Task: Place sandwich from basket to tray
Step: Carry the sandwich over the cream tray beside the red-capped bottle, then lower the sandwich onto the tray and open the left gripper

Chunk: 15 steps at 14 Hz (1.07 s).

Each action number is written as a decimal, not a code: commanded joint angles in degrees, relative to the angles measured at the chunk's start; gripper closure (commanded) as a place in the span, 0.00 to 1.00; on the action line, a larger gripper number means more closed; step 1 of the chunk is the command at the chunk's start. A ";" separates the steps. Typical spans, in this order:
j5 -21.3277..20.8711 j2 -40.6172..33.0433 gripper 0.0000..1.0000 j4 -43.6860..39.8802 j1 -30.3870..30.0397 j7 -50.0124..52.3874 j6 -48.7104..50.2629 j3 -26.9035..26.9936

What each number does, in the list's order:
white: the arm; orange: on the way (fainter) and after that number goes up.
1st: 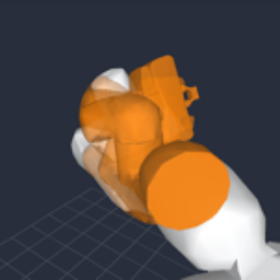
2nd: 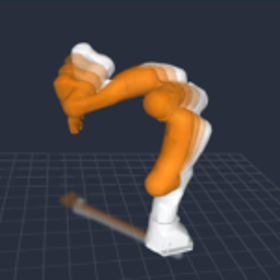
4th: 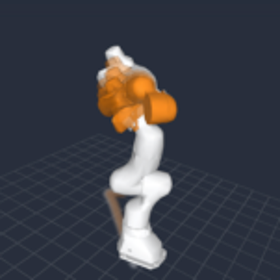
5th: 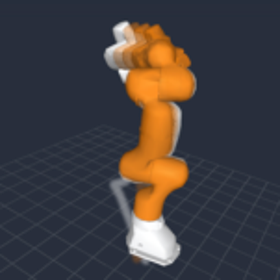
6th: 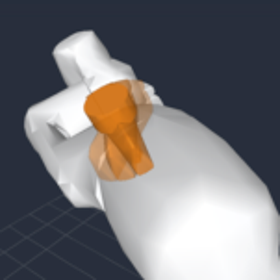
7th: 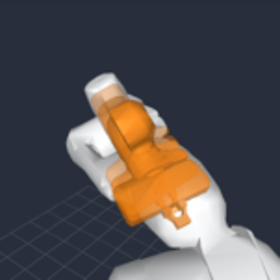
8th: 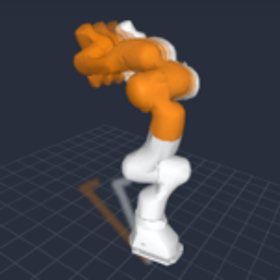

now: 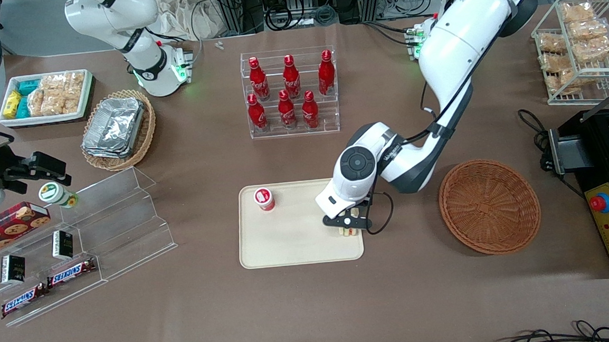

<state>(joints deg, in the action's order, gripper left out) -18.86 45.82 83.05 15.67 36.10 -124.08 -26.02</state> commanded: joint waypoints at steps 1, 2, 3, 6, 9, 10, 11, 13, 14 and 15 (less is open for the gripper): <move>-0.92 1.56 0.72 -2.19 0.67 0.63 -0.02 0.18; -0.92 1.47 0.25 -2.19 0.76 0.81 0.07 0.18; -0.92 1.03 0.02 -2.19 0.59 0.64 0.33 0.18; -0.04 -1.60 0.01 -2.10 0.06 0.55 6.62 -0.08; 4.87 -8.79 0.01 -2.19 -0.03 -0.15 18.05 0.27; 5.05 -11.42 0.01 -2.19 -0.12 -0.50 21.83 0.35; 5.06 -13.71 0.01 -2.19 -0.12 -1.37 25.61 0.53; 6.45 -17.41 0.01 -2.19 -0.20 -5.93 30.98 3.41; 9.42 -19.95 0.01 -2.19 -0.12 -9.61 33.36 6.04; 12.50 -22.06 0.01 -2.19 -0.12 -14.60 35.12 9.64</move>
<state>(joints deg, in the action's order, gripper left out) -11.08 28.31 79.12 15.64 28.97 -91.54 -21.92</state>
